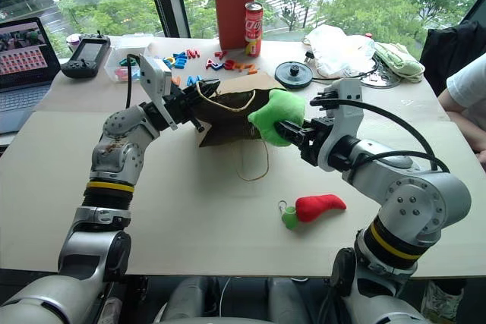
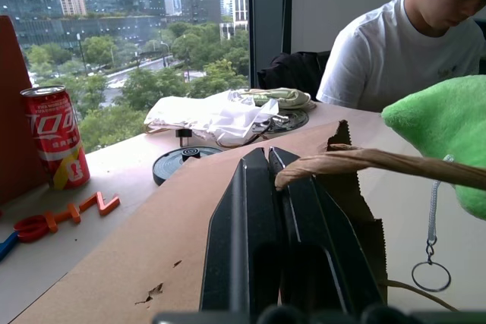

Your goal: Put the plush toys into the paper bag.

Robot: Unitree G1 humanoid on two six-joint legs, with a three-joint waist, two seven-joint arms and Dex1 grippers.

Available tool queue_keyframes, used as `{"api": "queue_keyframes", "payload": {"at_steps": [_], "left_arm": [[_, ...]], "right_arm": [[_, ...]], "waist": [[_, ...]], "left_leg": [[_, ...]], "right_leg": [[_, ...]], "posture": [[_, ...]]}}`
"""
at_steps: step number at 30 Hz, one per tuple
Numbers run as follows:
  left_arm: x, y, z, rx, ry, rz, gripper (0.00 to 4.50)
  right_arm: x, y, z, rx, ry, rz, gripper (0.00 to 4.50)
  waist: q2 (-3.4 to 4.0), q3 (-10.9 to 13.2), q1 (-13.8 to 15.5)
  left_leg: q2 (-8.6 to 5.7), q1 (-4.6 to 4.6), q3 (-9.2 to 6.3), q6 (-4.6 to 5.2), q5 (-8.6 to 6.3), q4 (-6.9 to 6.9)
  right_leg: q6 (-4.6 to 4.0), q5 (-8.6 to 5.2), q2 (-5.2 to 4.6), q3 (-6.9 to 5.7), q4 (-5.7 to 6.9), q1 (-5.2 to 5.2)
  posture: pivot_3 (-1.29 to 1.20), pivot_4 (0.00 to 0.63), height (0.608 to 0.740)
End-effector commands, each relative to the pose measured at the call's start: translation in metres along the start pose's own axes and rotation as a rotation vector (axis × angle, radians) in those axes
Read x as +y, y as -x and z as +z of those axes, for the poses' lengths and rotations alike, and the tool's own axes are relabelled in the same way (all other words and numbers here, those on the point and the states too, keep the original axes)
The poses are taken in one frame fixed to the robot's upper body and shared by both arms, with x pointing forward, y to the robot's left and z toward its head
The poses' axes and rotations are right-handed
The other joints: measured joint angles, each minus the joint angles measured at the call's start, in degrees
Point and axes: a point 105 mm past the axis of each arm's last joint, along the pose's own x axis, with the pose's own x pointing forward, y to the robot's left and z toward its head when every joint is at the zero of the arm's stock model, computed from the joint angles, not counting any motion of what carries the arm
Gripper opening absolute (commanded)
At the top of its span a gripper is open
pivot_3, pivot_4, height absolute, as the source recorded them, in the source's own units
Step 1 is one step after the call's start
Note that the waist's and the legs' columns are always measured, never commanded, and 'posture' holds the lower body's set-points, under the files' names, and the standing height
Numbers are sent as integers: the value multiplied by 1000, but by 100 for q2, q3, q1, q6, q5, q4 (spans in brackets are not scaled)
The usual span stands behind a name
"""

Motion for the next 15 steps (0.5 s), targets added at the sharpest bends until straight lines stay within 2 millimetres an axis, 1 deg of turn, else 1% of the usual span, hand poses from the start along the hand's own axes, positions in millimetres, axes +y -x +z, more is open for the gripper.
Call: {"api": "queue_keyframes", "payload": {"at_steps": [1, 4, 7, 9, 12, 14, 15], "left_arm": [[0, -6, 18, -53, -44, -11, 0], [-1, -6, 18, -51, -46, -15, 0], [-4, -7, 17, -48, -48, -25, 0], [-6, -8, 16, -48, -48, -34, 0], [-9, -9, 15, -42, -52, -47, 0], [-10, -9, 14, -40, -49, -53, 0], [-12, -10, 13, -37, -50, -60, 0]], "right_arm": [[12, -8, -7, 10, 17, 28, 1800], [12, -21, -13, 24, -9, 12, 1800], [13, -34, -12, 14, -38, -1, 1800], [9, -42, -6, -11, -78, -27, 1800], [-4, -54, 1, -37, -130, -93, 1800], [-15, -62, 9, -62, -170, -144, 1800], [-22, -66, 18, -97, -208, -175, 1800]], "waist": [[0, 0, -11], [0, 0, -16], [0, 0, -14], [0, 0, -14], [0, 0, -14], [0, 0, -14], [1, 0, -14]], "left_leg": [[0, 0, -2, 0, 0, 0], [0, 0, -2, 0, 0, 0], [0, -1, -2, 0, 0, 0], [0, -1, -2, -1, 1, 0], [0, -2, 0, -1, 1, 0], [0, -2, 1, -2, 1, 0], [0, -3, 1, -2, 1, 0]], "right_leg": [[0, 0, 1, 0, 0, 0], [0, 0, 1, 1, 0, -1], [0, 0, 1, -1, 0, 0], [1, 0, 1, -1, 1, -1], [1, 0, 1, -1, 1, -2], [1, 0, 1, -2, 0, -2], [1, 0, 1, -2, 1, -2]], "posture": [[0, 150, 740], [0, 150, 740], [0, 150, 740], [0, 150, 740], [0, 150, 740], [0, 150, 740], [0, 150, 740]]}}
